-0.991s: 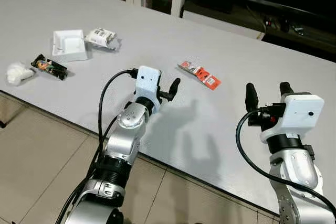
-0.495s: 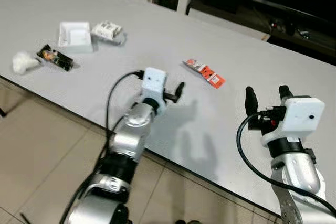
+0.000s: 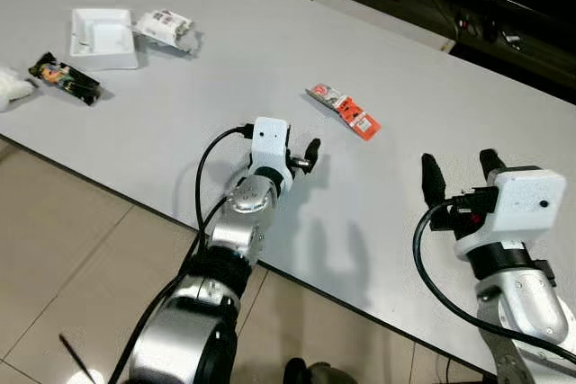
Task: Picking trash to rubbish bin
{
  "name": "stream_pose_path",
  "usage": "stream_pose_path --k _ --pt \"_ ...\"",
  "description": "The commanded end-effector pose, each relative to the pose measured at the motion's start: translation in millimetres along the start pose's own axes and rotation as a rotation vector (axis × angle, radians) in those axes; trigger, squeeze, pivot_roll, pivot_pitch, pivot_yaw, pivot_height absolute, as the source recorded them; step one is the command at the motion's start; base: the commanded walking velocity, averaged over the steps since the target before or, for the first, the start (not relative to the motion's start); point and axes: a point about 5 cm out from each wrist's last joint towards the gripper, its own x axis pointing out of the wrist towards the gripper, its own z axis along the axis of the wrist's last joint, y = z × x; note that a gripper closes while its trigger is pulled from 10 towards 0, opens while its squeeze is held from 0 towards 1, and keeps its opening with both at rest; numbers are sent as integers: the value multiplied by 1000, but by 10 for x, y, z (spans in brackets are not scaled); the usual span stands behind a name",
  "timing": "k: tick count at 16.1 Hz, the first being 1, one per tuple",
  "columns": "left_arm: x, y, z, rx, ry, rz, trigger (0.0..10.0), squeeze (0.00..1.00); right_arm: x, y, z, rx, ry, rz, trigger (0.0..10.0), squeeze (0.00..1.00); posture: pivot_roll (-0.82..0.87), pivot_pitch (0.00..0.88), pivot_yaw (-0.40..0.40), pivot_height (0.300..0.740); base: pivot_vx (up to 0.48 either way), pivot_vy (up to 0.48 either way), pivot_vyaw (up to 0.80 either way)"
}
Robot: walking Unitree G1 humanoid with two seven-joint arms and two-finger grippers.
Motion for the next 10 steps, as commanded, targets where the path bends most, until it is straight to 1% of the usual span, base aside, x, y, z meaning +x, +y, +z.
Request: stream_pose_path --k 1,4,7,8,10 --pt "40 -36 39 -5 -9 -2 10000 0 -22 12 84 8 -11 40 10000 0 2 198 -189 740 0 0 0" --pt "82 -40 79 -22 -13 -11 10000 0 -72 17 101 21 29 104 10000 0 -32 204 -193 740 0 0 0" --pt "95 -79 45 -46 3 -35 10000 0 -150 15 58 2 74 114 10000 0 -57 208 -196 740 0 0 0" --pt "96 -112 22 -63 13 -49 10000 0 -175 28 68 0 81 118 10000 0 -78 210 -198 740 0 0 0" --pt "99 -192 -11 -129 22 -73 10000 0 -227 66 111 2 89 140 10000 0 -108 216 -201 740 0 0 0"
